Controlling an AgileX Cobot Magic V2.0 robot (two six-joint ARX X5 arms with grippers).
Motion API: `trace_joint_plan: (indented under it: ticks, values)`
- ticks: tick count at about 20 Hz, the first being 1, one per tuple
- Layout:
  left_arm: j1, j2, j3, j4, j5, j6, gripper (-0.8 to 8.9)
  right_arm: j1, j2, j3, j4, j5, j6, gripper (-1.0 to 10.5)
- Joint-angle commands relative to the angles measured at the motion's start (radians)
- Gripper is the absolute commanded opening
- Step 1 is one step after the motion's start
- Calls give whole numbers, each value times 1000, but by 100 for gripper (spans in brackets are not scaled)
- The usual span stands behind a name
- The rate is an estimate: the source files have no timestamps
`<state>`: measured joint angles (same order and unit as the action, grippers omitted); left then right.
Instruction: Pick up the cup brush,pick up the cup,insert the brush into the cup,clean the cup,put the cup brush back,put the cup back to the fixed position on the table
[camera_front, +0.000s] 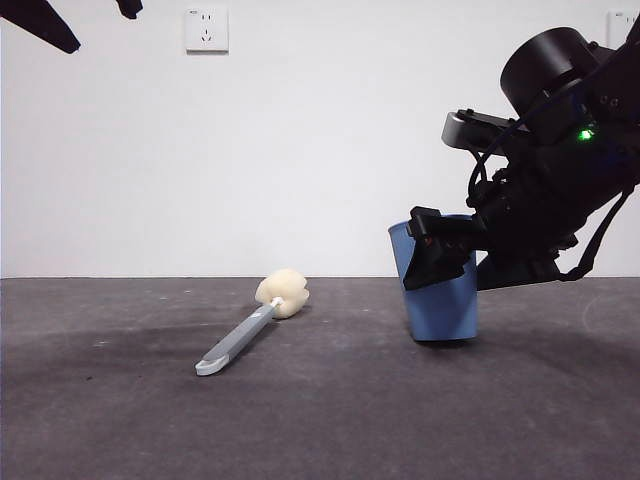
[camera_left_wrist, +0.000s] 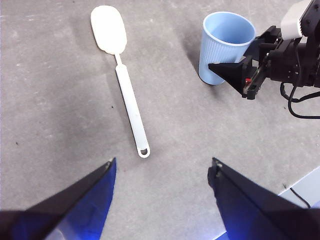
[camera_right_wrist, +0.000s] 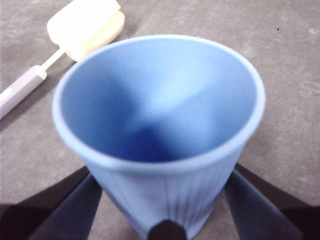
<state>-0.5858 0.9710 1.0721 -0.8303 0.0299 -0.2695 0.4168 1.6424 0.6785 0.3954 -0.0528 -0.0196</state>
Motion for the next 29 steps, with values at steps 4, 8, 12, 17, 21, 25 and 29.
trace_joint_plan:
  ticks: [4,8,12,17,21,25,29]
  values:
    - [-3,1,-5,-10,-4,11,316,-2,16,-20,-117,-1,34,375]
    - [-3,1,-5,-13,-5,11,316,-2,7,-20,-143,-1,37,482]
    - [-3,1,-5,-35,-5,11,316,-3,-32,-20,-142,0,38,573]
    - [-3,1,-5,-35,-3,11,316,-2,-161,-20,-264,-2,56,572]
    - [-3,1,-5,-63,1,35,315,31,-348,-20,-520,-47,167,567]
    - [-3,1,-5,-103,6,87,314,114,-557,-19,-787,-80,214,563]
    - [-3,1,-5,-128,50,126,313,180,-707,-19,-992,-106,241,562]
